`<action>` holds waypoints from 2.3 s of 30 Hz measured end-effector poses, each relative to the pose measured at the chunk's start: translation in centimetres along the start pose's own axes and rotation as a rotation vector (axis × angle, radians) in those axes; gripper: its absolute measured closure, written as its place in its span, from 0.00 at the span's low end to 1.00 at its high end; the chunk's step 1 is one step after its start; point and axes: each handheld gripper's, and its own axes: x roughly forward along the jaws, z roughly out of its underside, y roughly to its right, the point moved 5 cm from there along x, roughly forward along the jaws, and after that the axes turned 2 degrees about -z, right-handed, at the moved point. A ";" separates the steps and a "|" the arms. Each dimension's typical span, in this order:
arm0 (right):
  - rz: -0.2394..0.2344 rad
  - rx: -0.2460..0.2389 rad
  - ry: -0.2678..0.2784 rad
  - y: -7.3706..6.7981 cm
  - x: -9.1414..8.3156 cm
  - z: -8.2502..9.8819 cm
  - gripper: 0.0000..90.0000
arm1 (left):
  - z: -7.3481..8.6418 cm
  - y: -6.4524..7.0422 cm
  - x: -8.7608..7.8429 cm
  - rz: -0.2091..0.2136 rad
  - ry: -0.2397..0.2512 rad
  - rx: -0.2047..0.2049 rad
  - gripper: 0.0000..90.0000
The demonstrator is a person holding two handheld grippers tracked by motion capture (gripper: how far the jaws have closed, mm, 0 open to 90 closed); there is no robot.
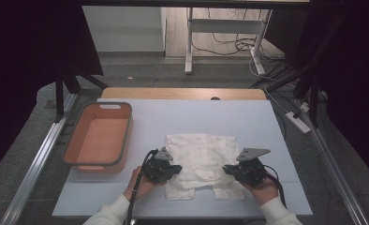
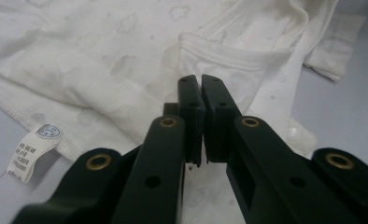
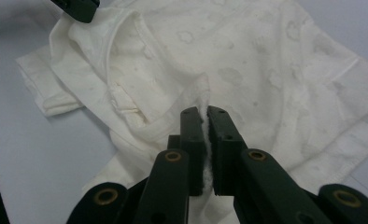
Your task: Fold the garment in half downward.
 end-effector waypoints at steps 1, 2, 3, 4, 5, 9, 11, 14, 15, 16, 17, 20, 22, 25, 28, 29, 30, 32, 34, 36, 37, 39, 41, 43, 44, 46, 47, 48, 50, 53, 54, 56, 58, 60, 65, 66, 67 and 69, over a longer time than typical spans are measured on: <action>0.000 0.000 0.000 0.0 0.0 0.0 0.94 | 0.1 0.0 -0.1 0.000 0.005 -0.002 0.96; 0.000 0.002 0.004 0.0 -0.1 0.1 0.94 | 0.1 0.0 -0.3 0.001 0.011 -0.002 0.96; 0.001 0.001 0.006 0.0 -0.2 0.1 0.94 | 0.1 0.0 -0.4 0.001 0.016 -0.007 0.96; 0.001 0.001 0.009 0.0 -0.2 0.1 0.94 | 0.1 -0.1 -0.5 0.001 0.020 -0.007 0.96; 0.003 -0.002 0.010 0.0 -0.2 0.1 0.94 | 0.1 -0.1 -0.6 -0.001 0.023 -0.009 0.96; 0.000 -0.005 0.010 -0.2 -0.3 0.2 0.94 | 0.2 0.0 -0.9 0.003 0.030 -0.010 0.96; -0.003 -0.003 0.012 -0.4 -0.6 0.4 0.94 | 0.4 0.2 -1.3 0.006 0.036 -0.009 0.96; -0.011 0.003 0.019 -0.9 -1.3 0.9 0.93 | 0.5 0.8 -2.0 0.019 0.052 -0.002 0.95; -0.012 0.004 0.021 -1.0 -1.4 1.0 0.91 | 0.5 0.9 -2.2 0.019 0.060 0.001 0.93; -0.010 0.000 0.025 -1.2 -1.7 1.1 0.88 | 0.5 1.1 -2.5 0.021 0.069 0.003 0.89; -0.003 -0.010 0.040 -1.7 -2.2 1.1 0.78 | 0.4 1.1 -2.7 0.025 0.081 -0.002 0.79; 0.001 -0.014 0.065 -1.9 -2.6 1.0 0.70 | 0.2 1.0 -3.3 0.033 0.117 -0.017 0.72; 0.010 -0.009 0.089 -1.9 -3.0 0.8 0.63 | 0.1 0.8 -3.4 0.023 0.133 -0.029 0.66; 0.013 0.005 0.117 -1.7 -3.2 0.5 0.59 | 0.0 0.6 -3.3 0.016 0.134 -0.035 0.62; 0.019 0.015 0.114 -1.5 -3.1 0.4 0.56 | -0.2 0.5 -3.0 -0.004 0.127 -0.041 0.56; 0.018 0.022 0.110 -1.5 -3.0 0.4 0.56 | -0.3 0.3 -2.9 -0.013 0.124 -0.043 0.55; 0.019 0.023 0.105 -1.4 -2.9 0.5 0.55 | -0.3 0.3 -2.8 -0.019 0.123 -0.045 0.54; 0.026 0.024 0.098 -1.3 -2.7 0.6 0.54 | -0.4 0.1 -2.6 -0.032 0.120 -0.050 0.51; 0.034 0.027 0.088 -1.1 -2.5 0.7 0.53 | -0.5 -0.1 -2.5 -0.043 0.117 -0.058 0.49; 0.039 0.036 0.081 -0.9 -2.2 0.7 0.53 | -0.5 -0.4 -2.5 -0.055 0.113 -0.062 0.46; 0.039 0.036 0.081 -0.9 -2.2 0.7 0.53 | -0.5 -0.5 -2.4 -0.061 0.110 -0.066 0.46; 0.040 0.036 0.074 -0.9 -1.9 0.8 0.53 | -0.6 -0.7 -2.3 -0.069 0.105 -0.072 0.45; 0.042 0.032 0.064 -0.9 -1.6 0.9 0.53 | -0.6 -0.9 -2.2 -0.075 0.102 -0.078 0.44; 0.043 0.033 0.057 -0.8 -1.4 0.9 0.52 | -0.7 -1.2 -2.1 -0.087 0.098 -0.084 0.44; 0.049 0.033 0.056 -0.7 -1.3 1.0 0.52 | -0.7 -1.3 -2.1 -0.093 0.097 -0.088 0.43; 0.059 0.038 0.056 -0.2 -1.2 1.0 0.52 | -0.9 -1.6 -2.0 -0.102 0.097 -0.095 0.43; 0.065 0.048 0.059 0.1 -1.2 1.0 0.52 | -1.0 -1.7 -1.9 -0.106 0.098 -0.098 0.43; 0.071 0.059 0.064 0.5 -1.2 1.0 0.52 | -1.1 -1.8 -1.9 -0.109 0.098 -0.102 0.43; 0.088 0.079 0.068 1.3 -1.1 1.0 0.53 | -1.3 -2.1 -1.7 -0.120 0.104 -0.116 0.43; 0.145 0.101 0.060 2.9 -0.6 0.9 0.53 | -1.6 -2.5 -1.5 -0.129 0.105 -0.120 0.43; 0.161 0.105 0.057 3.4 -0.5 0.8 0.53 | -1.7 -2.6 -1.4 -0.132 0.103 -0.120 0.43; 0.193 0.121 0.042 4.5 0.1 0.7 0.53 | -2.0 -2.8 -1.1 -0.139 0.107 -0.120 0.43; 0.208 0.137 0.036 5.3 0.6 0.6 0.54 | -2.4 -3.1 -0.8 -0.146 0.105 -0.119 0.43; 0.220 0.152 0.034 6.2 1.1 0.5 0.54 | -2.7 -3.3 -0.5 -0.148 0.102 -0.115 0.43; 0.242 0.182 0.030 8.5 2.1 -0.3 0.57 | -3.4 -4.0 0.2 -0.160 0.096 -0.113 0.42; 0.244 0.185 0.037 9.0 2.3 -0.5 0.58 | -3.5 -4.2 0.3 -0.162 0.097 -0.113 0.42; 0.241 0.196 0.029 9.8 2.9 -1.0 0.59 | -3.7 -4.4 0.4 -0.163 0.097 -0.114 0.42; 0.245 0.198 0.029 10.2 3.3 -1.2 0.60 | -4.0 -4.7 0.6 -0.168 0.097 -0.115 0.42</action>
